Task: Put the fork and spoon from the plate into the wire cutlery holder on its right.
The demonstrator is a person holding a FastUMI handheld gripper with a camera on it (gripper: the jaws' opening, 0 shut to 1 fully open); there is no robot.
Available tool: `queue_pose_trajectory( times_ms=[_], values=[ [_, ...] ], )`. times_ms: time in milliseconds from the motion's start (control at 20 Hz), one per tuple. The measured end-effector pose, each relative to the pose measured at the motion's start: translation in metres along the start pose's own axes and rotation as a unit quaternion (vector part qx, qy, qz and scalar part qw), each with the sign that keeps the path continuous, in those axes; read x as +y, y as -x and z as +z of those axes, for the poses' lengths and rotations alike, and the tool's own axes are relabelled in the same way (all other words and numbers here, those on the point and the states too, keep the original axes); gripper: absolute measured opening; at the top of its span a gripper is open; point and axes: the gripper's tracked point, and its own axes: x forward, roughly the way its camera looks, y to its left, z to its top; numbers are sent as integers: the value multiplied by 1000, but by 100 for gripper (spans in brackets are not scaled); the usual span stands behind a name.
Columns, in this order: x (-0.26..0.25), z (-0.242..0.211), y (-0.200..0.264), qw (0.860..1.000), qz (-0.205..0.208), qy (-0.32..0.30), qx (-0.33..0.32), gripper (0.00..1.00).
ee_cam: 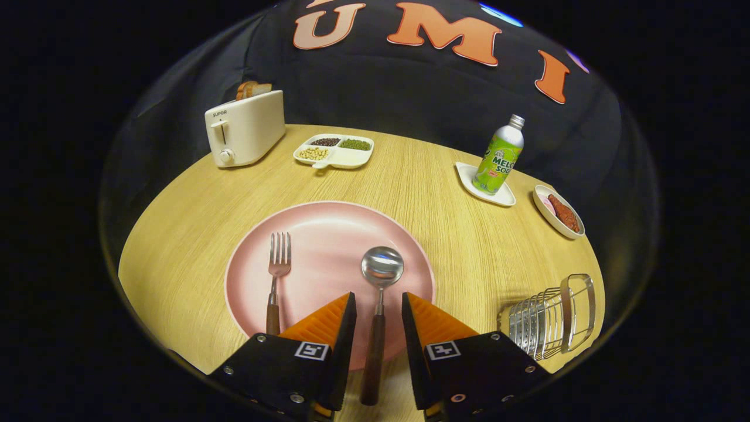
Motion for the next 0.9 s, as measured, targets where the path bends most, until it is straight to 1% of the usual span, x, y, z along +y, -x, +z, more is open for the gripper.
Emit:
queue_pose_trajectory(
  times_ms=[50, 100, 150, 200, 250, 400, 500, 700, 800, 900],
  values=[
    [-1, -4, -2, 1000, -1, -5, 6, 45],
    [1, -5, -4, 1000, 5, -15, 9, 39],
    [2, -5, -7, 1000, 7, -23, 10, 29],
    [3, -6, -9, 1000, 7, -27, 12, 23],
    [1, -4, -11, 999, 6, -30, 9, 13],
    [-3, 0, -13, 999, -4, -47, 13, 5],
    [2, 10, -6, 998, 11, -66, 9, 3],
    [-6, 25, 16, 997, 26, -77, 9, 2],
    [-12, 34, 29, 996, 39, -75, 4, 2],
    [-28, 42, 44, 997, 39, -66, 6, 2]
  ],
)
